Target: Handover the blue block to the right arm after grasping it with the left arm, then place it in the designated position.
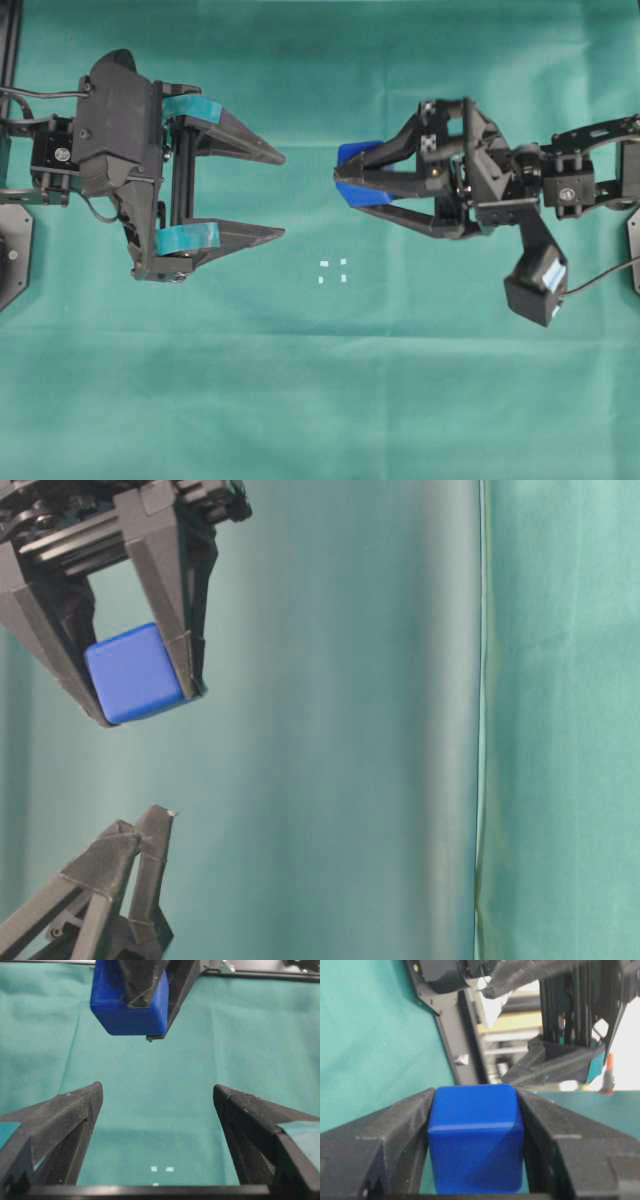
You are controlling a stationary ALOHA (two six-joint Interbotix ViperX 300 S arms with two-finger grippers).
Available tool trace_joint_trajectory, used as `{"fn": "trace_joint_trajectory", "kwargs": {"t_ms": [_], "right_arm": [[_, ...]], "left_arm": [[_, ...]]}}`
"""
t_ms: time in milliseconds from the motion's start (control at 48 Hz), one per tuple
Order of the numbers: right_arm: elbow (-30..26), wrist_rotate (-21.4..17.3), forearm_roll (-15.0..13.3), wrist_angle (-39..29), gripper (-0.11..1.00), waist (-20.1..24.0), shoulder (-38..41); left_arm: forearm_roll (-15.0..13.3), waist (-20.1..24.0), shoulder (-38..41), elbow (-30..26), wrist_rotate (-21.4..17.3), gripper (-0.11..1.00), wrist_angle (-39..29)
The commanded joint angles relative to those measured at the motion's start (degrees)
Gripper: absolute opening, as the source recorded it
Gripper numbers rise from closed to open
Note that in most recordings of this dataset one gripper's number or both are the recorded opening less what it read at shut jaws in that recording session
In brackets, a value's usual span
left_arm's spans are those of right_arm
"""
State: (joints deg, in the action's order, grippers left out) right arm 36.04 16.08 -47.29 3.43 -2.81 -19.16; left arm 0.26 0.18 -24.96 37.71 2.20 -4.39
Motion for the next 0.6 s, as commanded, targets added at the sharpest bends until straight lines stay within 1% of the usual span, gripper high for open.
{"fn": "trace_joint_trajectory", "kwargs": {"t_ms": [0,167,209,250,271,355,417,521,584], "right_arm": [[-0.97,-4.39,2.29,0.0,0.52,0.0,-0.97],[-1.05,-18.54,8.44,-0.18,0.52,0.35,-1.32],[-1.14,-22.41,10.02,-0.18,0.52,0.44,-1.49],[-1.05,-26.54,10.99,-0.18,0.52,0.44,-1.85],[-1.05,-29.27,11.6,-0.18,0.52,0.44,-2.02],[-0.97,-36.39,11.87,-0.26,0.52,0.53,-2.55],[-0.79,-40.87,11.87,-0.26,0.52,0.7,-2.81],[-0.53,-47.29,11.87,-0.44,0.52,1.23,-3.16],[-0.44,-49.66,11.87,-0.7,0.52,1.58,-3.25]], "left_arm": [[-0.09,0.09,-0.35,-1.14,-0.09,1.0,0.26],[-0.09,0.09,-0.35,-1.14,-0.18,1.0,0.26],[-0.09,0.09,-0.35,-1.14,-0.18,1.0,0.26],[-0.09,0.18,-0.35,-1.23,-0.18,1.0,0.26],[-0.09,0.09,-0.35,-1.14,-0.18,1.0,0.26],[-0.09,0.18,-0.35,-1.23,-0.26,1.0,0.26],[-0.09,0.09,-0.35,-1.14,-0.26,1.0,0.26],[-0.09,0.09,-0.35,-1.14,-0.35,1.0,0.26],[-0.09,0.09,-0.35,-1.14,-0.35,1.0,0.26]]}}
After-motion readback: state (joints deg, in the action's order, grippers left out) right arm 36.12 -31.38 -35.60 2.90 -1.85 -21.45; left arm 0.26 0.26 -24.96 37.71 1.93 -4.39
